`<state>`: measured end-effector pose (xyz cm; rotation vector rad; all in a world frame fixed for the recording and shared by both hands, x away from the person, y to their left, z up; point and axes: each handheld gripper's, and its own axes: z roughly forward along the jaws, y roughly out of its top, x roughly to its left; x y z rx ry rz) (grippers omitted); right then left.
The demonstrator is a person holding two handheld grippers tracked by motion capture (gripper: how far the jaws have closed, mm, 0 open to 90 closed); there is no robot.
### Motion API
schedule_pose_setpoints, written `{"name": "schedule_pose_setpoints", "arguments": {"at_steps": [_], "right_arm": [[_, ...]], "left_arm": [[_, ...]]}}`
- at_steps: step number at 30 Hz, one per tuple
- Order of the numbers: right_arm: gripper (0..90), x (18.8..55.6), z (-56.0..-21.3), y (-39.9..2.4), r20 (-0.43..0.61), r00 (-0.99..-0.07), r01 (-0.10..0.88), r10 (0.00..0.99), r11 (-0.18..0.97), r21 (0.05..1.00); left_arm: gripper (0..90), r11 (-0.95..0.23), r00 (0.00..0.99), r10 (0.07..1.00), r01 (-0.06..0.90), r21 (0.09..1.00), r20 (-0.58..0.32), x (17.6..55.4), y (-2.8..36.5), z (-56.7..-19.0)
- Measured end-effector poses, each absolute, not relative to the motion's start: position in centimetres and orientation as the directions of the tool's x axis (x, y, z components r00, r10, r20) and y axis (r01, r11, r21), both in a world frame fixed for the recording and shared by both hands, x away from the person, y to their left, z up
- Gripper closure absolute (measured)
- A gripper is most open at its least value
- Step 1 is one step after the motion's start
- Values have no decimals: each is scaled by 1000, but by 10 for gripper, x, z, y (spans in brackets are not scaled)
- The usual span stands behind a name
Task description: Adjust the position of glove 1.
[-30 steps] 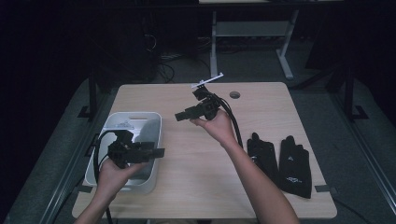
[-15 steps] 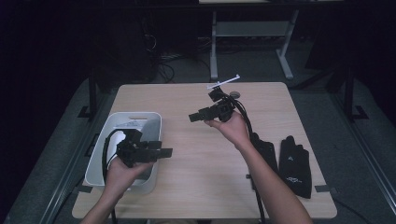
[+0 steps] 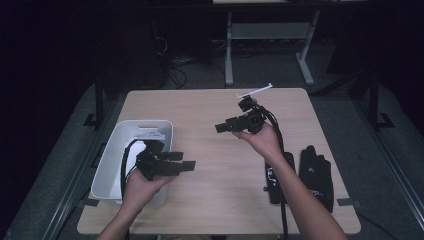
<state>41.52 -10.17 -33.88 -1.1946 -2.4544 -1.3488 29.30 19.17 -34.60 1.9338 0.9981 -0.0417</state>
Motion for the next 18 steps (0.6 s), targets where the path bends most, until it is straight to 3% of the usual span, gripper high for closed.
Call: {"name": "schedule_pose_setpoints", "arguments": {"at_steps": [18], "right_arm": [[361,391,-356,-153,420,-649,696,635,272,664]], "left_arm": [[276,-280,710,590,627,727,-385,286,161,-355]]}}
